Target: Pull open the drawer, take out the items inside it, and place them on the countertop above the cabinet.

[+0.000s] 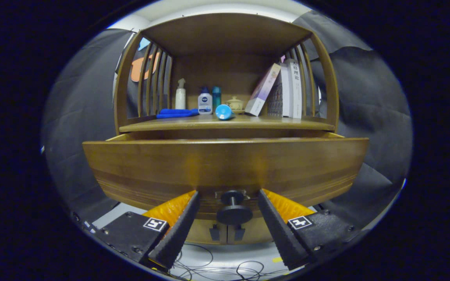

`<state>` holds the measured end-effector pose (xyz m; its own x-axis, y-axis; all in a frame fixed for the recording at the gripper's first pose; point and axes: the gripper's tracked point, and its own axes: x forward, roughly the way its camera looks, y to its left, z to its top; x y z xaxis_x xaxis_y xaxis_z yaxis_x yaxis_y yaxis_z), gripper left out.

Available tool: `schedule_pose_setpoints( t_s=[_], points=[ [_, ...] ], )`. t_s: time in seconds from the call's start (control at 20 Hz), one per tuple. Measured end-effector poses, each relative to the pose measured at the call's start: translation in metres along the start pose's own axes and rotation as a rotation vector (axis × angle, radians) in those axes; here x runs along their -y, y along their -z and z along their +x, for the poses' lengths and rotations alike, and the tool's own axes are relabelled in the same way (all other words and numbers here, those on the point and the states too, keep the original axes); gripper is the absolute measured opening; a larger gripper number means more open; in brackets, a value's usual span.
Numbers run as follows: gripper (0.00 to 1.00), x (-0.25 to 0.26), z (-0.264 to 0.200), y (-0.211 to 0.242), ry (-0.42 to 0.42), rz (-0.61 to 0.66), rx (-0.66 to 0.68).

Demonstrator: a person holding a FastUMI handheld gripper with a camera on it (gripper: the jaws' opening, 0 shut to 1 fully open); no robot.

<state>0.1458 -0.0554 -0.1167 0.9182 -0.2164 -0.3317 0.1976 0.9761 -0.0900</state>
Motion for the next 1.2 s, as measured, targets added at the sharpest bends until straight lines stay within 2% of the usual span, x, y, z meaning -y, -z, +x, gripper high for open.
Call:
schedule_pose_setpoints(
  t_s=[0.25,0.9,1.2],
  points=[
    [0.98,0.001,0.022,-0.006,0.018,-0.056,-0.002],
    [0.98,-0.002,0.079,-0.023,0.035,-0.046,-0.043],
    [0.98,-0.004,0.090,-0.025,0.038,-0.046,-0.053]
  ],
)
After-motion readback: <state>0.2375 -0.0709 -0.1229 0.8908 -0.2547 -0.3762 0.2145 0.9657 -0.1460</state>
